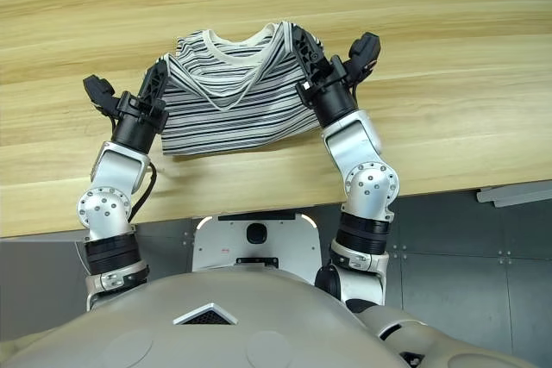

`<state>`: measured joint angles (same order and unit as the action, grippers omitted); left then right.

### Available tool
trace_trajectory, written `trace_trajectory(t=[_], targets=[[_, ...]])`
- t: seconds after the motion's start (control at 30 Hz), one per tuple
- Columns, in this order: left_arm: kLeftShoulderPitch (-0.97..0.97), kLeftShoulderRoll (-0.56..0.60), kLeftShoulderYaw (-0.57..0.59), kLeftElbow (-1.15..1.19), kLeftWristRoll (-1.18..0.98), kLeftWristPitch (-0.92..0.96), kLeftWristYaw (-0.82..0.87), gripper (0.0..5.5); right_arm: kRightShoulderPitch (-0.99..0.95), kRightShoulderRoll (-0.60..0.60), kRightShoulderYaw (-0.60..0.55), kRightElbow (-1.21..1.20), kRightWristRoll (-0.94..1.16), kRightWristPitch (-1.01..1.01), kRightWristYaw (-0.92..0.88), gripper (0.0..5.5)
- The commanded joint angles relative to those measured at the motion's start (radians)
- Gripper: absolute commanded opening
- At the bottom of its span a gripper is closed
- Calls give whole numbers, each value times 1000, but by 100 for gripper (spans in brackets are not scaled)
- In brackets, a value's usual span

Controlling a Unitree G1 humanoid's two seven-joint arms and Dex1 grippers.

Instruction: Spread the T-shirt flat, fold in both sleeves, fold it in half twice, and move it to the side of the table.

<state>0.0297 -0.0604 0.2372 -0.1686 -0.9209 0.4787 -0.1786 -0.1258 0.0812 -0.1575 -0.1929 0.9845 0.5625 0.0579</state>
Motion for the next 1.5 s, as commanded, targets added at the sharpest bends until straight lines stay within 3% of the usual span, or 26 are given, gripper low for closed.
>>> trace_trajectory(t=[0.03,0.3,0.93,1.3,1.5], targets=[[-94,-62,1,28,28,-40,98,10,-110,110,-13,127,-36,-92,-45,16],[-272,-102,50,199,39,-163,242,10,-240,125,-56,321,-61,-203,-70,16],[-395,-95,68,492,128,-238,229,10,-449,118,-136,724,-219,-348,-124,16],[-439,-89,174,521,60,-351,162,186,-485,118,-205,710,-141,-441,65,215],[-404,-89,167,498,82,-339,156,186,-467,109,-170,687,-136,-356,101,215]])
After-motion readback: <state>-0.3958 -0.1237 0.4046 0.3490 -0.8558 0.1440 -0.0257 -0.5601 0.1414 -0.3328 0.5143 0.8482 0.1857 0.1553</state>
